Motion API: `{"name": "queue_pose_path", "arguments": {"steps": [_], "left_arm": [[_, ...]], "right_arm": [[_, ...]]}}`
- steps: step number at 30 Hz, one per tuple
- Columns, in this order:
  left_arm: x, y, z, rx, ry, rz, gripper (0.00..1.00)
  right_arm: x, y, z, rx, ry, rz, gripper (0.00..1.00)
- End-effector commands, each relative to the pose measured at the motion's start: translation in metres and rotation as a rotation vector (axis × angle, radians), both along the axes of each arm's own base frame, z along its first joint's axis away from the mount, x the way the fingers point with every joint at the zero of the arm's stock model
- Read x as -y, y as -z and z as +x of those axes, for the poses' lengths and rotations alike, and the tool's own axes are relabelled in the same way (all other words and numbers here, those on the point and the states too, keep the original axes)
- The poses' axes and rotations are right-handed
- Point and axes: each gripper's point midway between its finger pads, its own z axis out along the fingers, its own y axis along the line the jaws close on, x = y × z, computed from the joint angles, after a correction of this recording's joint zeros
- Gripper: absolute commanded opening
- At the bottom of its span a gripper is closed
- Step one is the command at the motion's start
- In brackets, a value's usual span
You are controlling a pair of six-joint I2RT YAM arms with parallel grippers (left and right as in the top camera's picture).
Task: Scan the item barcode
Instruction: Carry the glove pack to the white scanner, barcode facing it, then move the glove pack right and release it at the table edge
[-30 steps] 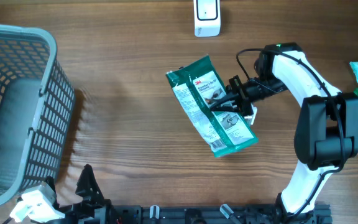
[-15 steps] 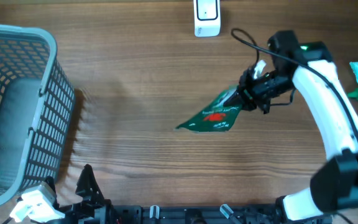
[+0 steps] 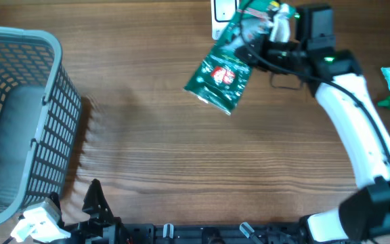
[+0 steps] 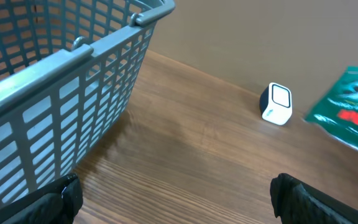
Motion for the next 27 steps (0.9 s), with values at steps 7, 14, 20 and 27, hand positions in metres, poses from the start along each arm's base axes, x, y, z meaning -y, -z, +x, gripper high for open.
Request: {"name": "queue_pose_path", "arguments": {"steps": [7,14,20,27], "left_arm": [[-0.001,0.000,0.000,0.003,-0.010,-0.005,1.00],[-0.001,0.000,0.000,0.003,-0.010,-0.005,1.00],[-0.001,0.000,0.000,0.003,-0.010,-0.005,1.00],[-0.001,0.000,0.000,0.003,-0.010,-0.005,1.00]], "right_arm": [[-0.040,0.089,0.106,0.156,0.042,0.122,0.04],[-0.039,0.143,0.137,0.145,0.131,0.172,0.05],[-0.036,0.162,0.139,0.089,0.166,0.172,0.05],[-0.037,0.111,0.114,0.118,0.048,0.129,0.05]]}}
